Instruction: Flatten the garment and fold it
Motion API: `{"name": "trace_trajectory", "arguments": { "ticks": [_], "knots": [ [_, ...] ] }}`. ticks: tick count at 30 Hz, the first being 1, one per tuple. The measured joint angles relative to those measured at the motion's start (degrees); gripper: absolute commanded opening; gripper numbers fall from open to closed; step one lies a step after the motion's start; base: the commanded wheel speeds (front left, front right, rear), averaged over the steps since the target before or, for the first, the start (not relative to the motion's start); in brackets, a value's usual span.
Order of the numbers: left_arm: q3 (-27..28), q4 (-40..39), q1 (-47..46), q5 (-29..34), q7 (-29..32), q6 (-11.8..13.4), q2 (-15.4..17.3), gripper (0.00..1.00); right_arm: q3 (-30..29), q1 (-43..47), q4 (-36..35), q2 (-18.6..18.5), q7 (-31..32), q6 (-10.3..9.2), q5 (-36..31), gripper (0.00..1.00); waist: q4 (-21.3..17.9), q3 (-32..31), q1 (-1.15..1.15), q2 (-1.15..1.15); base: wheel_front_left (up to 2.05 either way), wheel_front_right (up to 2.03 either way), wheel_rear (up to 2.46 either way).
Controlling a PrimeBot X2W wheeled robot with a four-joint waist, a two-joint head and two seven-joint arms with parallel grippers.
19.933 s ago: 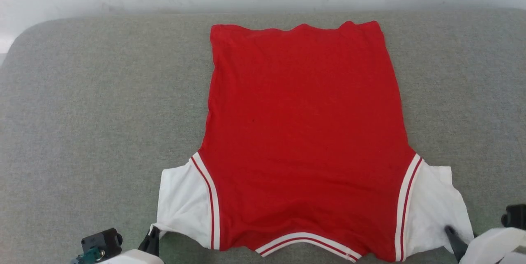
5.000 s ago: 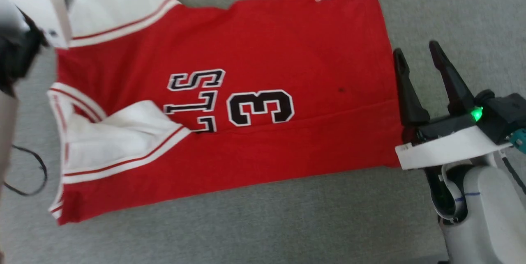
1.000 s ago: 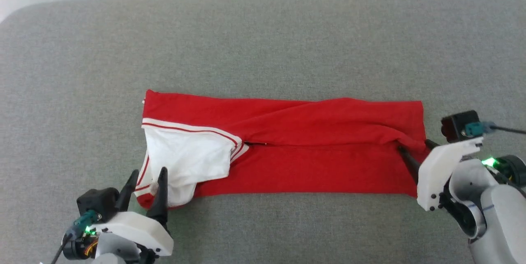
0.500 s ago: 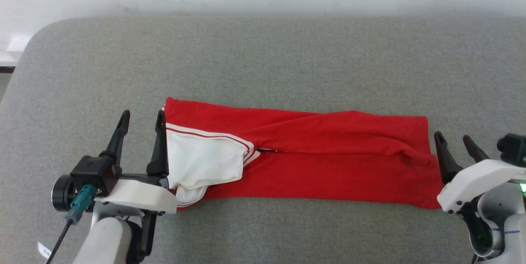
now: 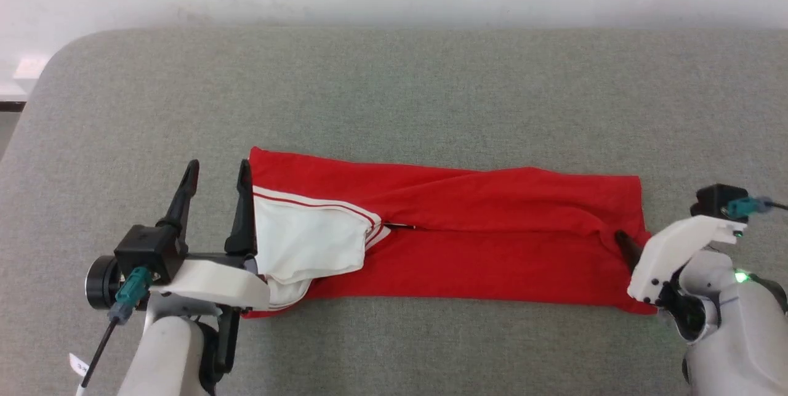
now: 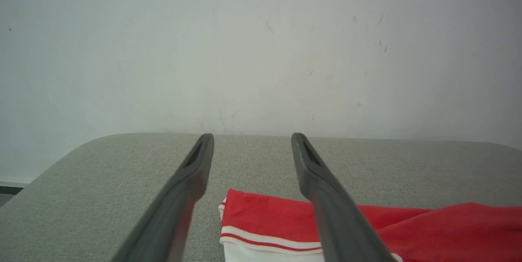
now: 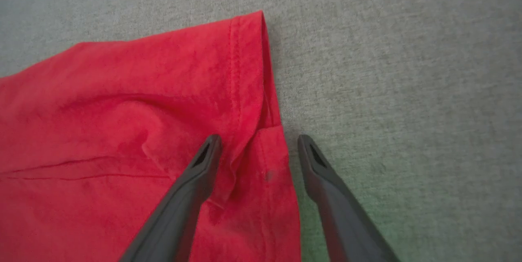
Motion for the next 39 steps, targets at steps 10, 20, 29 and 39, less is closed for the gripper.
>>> {"name": "trace_trajectory", "arguments": {
  "ticks": [10, 20, 29, 39],
  "knots": [
    [2.4, 1.1, -0.1, 2.4, 0.0, -2.1, -2.2, 1.00, 2.5, -7.7, 7.1, -1.2, 11.9, -0.02, -2.3, 0.00, 0.3, 0.9, 0.00, 0.00, 0.00, 0.00, 0.00],
    [4.6, 1.5, -0.1, 3.9, 0.0, -3.1, -3.6, 1.00, 0.5, -6.0, 2.2, 0.5, 13.5, 0.09, -7.1, 0.00, -0.4, 1.0, 0.00, 0.00, 0.00, 0.00, 0.00],
    [5.7, 1.7, -0.1, 4.8, 0.0, -4.1, -4.4, 1.00, -6.8, -3.0, -7.6, -2.4, 13.5, 0.08, -20.3, 0.00, -0.6, 1.7, 0.00, 0.00, 0.00, 0.00, 0.00],
    [6.3, 1.7, -0.6, 5.9, 0.0, -4.6, -5.2, 1.00, -10.6, -3.3, -8.9, -7.9, 10.3, 0.08, -25.7, 0.00, -0.2, 3.0, 0.01, 0.00, 0.00, 0.00, 0.00]
  ]
}}
